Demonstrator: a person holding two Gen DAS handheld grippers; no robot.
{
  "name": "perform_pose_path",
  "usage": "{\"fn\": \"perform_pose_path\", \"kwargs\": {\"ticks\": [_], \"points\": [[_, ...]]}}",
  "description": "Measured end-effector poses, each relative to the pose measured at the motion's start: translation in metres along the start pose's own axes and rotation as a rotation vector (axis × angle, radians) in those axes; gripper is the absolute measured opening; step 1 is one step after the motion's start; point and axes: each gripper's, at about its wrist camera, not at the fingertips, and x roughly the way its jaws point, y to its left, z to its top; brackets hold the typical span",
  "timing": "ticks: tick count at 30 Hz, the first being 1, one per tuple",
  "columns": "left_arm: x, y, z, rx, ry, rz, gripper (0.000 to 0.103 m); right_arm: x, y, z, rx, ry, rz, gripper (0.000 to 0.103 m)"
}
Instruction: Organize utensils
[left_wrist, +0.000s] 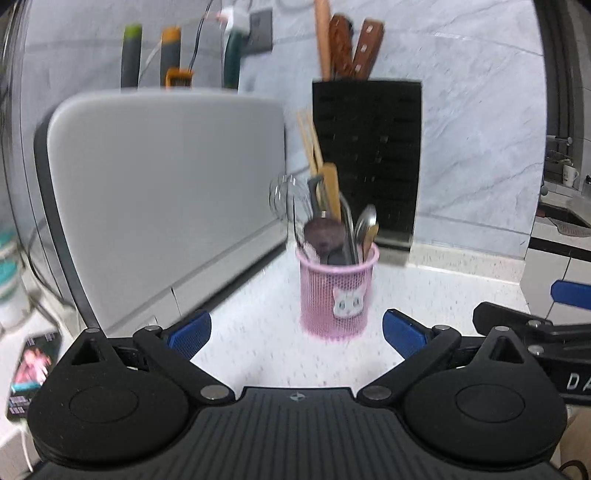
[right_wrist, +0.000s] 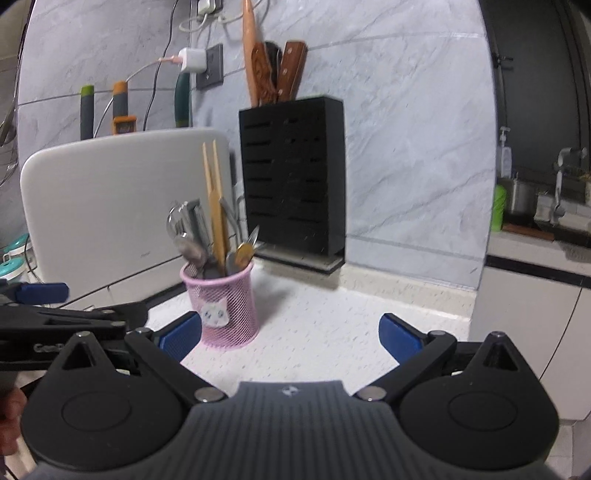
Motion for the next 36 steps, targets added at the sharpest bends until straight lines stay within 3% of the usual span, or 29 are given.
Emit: {"fn": "perform_pose_path", "kwargs": {"ticks": [16, 36], "points": [[0.023, -0.002, -0.007, 0.003, 0.064, 0.0, 0.103, 0.026, -0.006, -0.015, 0.037, 0.072, 0.007, 0.1], [0.017, 0.0, -0.002, -0.004, 0.047, 0.009, 0.103, 0.024, -0.004, -0.012, 0.021, 0.063, 0.003, 0.1]]}}
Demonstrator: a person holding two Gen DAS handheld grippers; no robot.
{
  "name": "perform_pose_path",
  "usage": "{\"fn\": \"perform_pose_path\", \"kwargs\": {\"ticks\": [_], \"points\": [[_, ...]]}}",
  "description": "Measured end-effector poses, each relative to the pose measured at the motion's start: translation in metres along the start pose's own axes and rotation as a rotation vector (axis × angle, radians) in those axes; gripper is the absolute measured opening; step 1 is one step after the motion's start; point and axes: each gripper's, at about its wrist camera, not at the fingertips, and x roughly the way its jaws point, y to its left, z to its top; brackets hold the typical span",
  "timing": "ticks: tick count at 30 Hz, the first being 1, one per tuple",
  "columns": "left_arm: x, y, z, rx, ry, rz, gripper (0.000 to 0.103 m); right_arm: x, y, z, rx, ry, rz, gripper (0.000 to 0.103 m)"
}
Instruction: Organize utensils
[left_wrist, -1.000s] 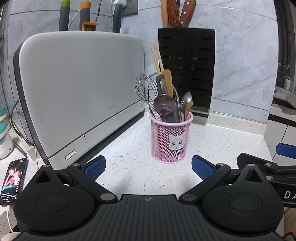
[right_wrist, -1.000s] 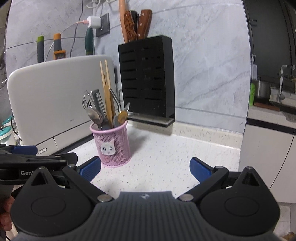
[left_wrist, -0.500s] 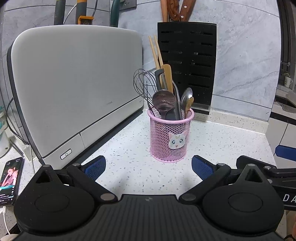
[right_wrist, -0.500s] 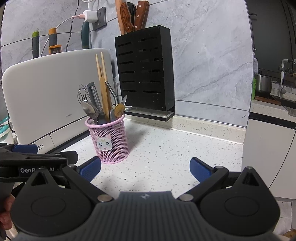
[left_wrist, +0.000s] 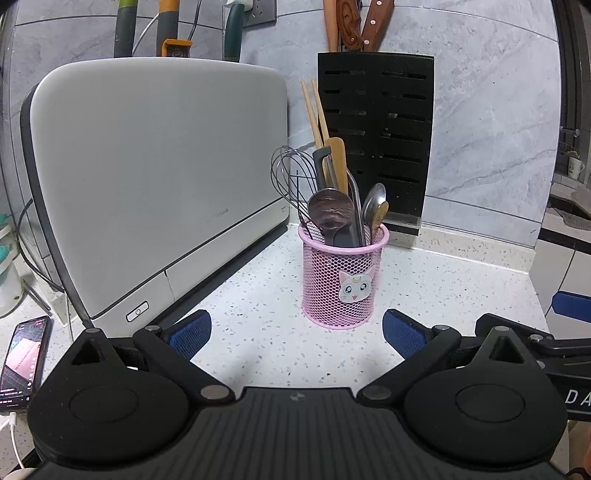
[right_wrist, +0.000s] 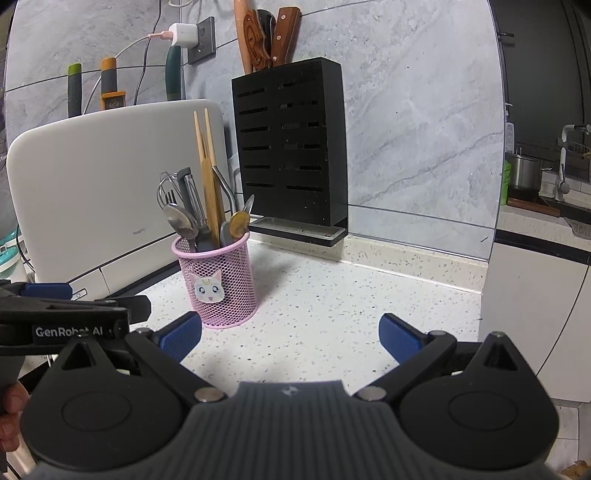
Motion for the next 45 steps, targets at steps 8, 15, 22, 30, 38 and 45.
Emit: {"fn": "perform_pose_path", "kwargs": {"ticks": [8, 15, 22, 30, 38, 45], "points": [[-0.0002, 0.0016, -0.0001, -0.005, -0.002, 0.002, 0.103, -0.0003, 0.0, 0.0003, -0.003, 0.0, 0.001, 0.1], [-0.0003, 0.0023, -0.0002, -0.008, 0.0, 0.001, 0.103, 0.0, 0.0001, -0.0005, -0.007, 0.003, 0.0, 0.1], [0.0, 0.003, -0.0004, -0.012, 0.001, -0.003, 0.103, 0.0009, 0.0001, -0.0009, -0.01, 0.006, 0.003, 0.1], [-0.0006, 0.0036, -0.0002, -0.016, 0.004, -0.001, 0.103, 0.0016, 0.0003, -0.0022, -0.011, 0.011, 0.002, 0.1], [-0.0007, 0.0039, 0.0002, -0.02, 0.005, 0.002, 0.103, 0.0019, 0.0005, -0.0022, -0.012, 0.011, 0.001, 0.1], [-0.0008, 0.0045, 0.0002, -0.024, 0.007, 0.0, 0.103, 0.003, 0.0011, -0.0031, -0.015, 0.017, 0.004, 0.1]]}}
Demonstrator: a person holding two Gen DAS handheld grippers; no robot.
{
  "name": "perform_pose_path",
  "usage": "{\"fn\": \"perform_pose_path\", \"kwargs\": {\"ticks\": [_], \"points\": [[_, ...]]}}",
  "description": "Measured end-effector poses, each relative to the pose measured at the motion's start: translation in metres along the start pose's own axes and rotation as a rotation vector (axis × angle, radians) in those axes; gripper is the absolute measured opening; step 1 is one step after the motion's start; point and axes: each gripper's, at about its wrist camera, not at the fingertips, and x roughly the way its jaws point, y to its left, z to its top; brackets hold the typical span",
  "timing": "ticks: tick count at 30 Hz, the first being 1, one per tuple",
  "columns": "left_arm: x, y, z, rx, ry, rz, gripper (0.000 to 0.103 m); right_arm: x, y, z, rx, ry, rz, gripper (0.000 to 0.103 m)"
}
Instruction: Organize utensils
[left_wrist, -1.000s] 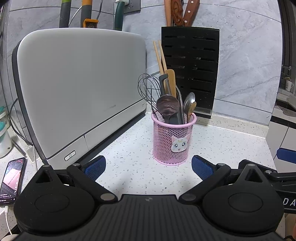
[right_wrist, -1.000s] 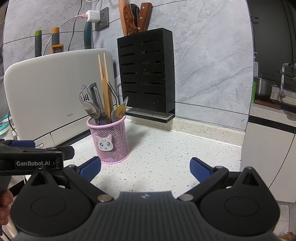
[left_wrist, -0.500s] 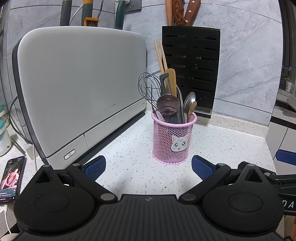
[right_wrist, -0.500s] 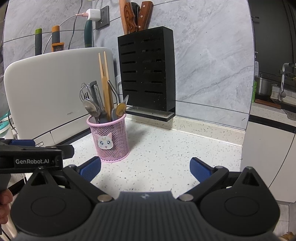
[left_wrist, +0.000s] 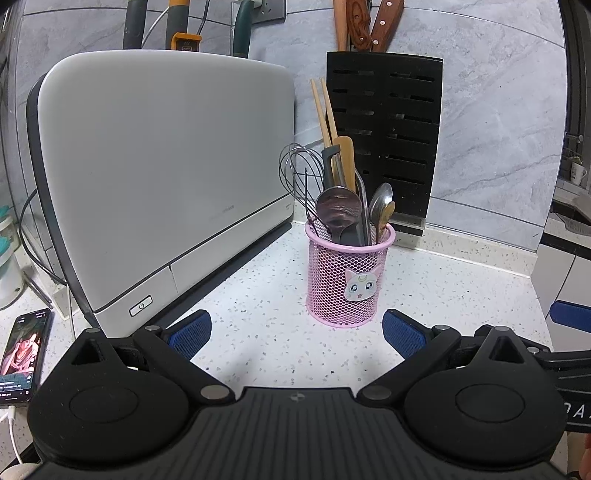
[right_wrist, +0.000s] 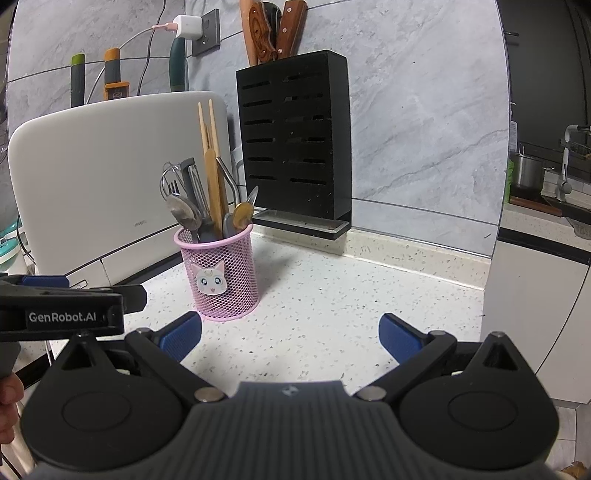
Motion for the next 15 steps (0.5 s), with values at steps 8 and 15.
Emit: {"fn": "perform_pose_path", "kwargs": {"ticks": [8, 15], "points": [[-0.0001, -0.0013, -0.0014, 0.008, -0.006, -0.002, 0.103, 0.0008, -0.0003, -0.0008, -0.001, 0.004, 0.003, 0.1], [-0.0013, -0.0009, -0.0016, 0.008, -0.011, -0.007, 0.103, 0.0015, 0.001, -0.0011, -0.007, 0.01, 0.001, 0.1]]}}
